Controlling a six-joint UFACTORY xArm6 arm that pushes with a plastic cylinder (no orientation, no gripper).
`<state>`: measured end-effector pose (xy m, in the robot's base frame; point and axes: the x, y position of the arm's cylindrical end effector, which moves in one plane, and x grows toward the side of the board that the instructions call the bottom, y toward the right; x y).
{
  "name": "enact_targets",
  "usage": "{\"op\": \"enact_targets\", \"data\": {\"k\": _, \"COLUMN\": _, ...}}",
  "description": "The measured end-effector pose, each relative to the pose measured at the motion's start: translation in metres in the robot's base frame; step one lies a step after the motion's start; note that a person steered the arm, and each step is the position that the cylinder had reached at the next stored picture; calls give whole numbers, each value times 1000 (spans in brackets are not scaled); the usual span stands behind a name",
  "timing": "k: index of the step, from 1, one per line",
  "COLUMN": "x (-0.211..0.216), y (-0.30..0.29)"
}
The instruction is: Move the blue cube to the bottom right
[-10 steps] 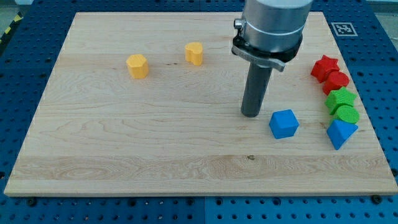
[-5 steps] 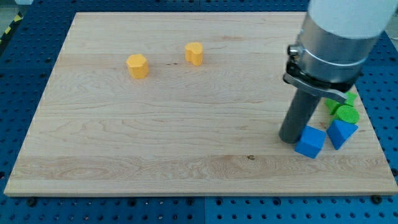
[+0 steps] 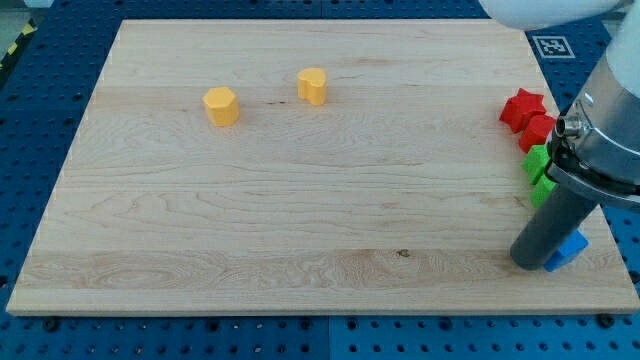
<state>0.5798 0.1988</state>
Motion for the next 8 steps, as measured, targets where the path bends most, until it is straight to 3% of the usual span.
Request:
{"op": "enact_targets", "data": {"k": 3, "x": -9, "y": -22}}
{"op": "enact_targets", "data": {"k": 4, "x": -31, "y": -27}}
{"op": "enact_targets", "data": {"k": 5, "x": -33, "y": -9}}
{"op": "enact_targets", "data": {"k": 6, "x": -10, "y": -1}}
{"op": "enact_targets", "data": {"k": 8, "x": -7, "y": 2}}
